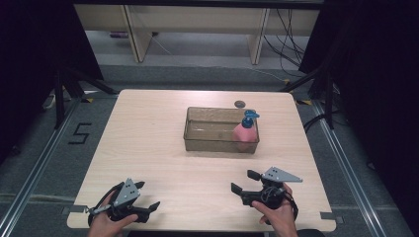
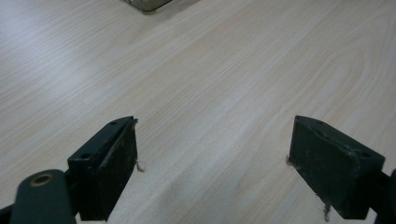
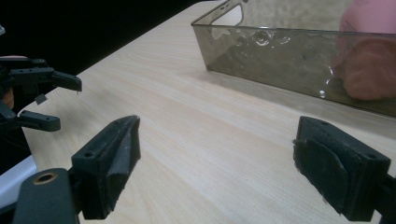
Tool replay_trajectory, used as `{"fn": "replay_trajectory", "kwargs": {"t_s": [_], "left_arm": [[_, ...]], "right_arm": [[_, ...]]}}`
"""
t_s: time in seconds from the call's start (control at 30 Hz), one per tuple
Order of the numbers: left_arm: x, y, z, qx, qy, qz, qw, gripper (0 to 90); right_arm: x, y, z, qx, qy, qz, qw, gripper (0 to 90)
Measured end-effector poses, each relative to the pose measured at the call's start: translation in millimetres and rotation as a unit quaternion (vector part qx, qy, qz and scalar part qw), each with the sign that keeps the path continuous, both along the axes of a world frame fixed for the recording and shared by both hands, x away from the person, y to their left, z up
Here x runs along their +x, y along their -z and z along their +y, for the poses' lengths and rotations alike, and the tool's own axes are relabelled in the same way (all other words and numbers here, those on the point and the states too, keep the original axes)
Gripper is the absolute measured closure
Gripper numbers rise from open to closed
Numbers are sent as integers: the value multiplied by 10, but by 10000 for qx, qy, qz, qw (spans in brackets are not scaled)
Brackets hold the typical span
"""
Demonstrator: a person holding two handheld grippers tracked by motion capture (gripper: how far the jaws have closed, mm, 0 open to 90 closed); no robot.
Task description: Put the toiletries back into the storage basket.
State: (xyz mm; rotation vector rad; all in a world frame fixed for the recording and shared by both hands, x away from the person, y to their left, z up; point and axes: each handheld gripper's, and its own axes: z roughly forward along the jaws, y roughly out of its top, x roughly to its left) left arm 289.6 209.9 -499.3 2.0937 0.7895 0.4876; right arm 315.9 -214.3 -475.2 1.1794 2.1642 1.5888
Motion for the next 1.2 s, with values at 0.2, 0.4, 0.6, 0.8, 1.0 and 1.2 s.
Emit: {"fn": "replay_trajectory", "kwargs": {"t_s": [0.2,0.4,0.6,0.8,1.0,1.2], "left_arm": [[2,-1,0,28,10,-10,10000,151],[1,0,-2,17,5,-10,10000,151],[8,-12,14,143,66,-43,9999,151],[6,-11,12,128,55,-31,9999,151],[9,-11,14,154,72,-48,9998,150],[7,-11,11,147,74,-47,9999,151]], "right_arm": [[-44,13,-23,-15,11,33,10000,157],[-90,29,-26,67,37,124,9999,157],[-120,44,-52,14,67,140,9999,157],[-161,46,-79,61,-34,125,9999,157],[-186,54,-99,-70,26,155,9999,157],[-226,72,-84,11,1,308,9995,156]]}}
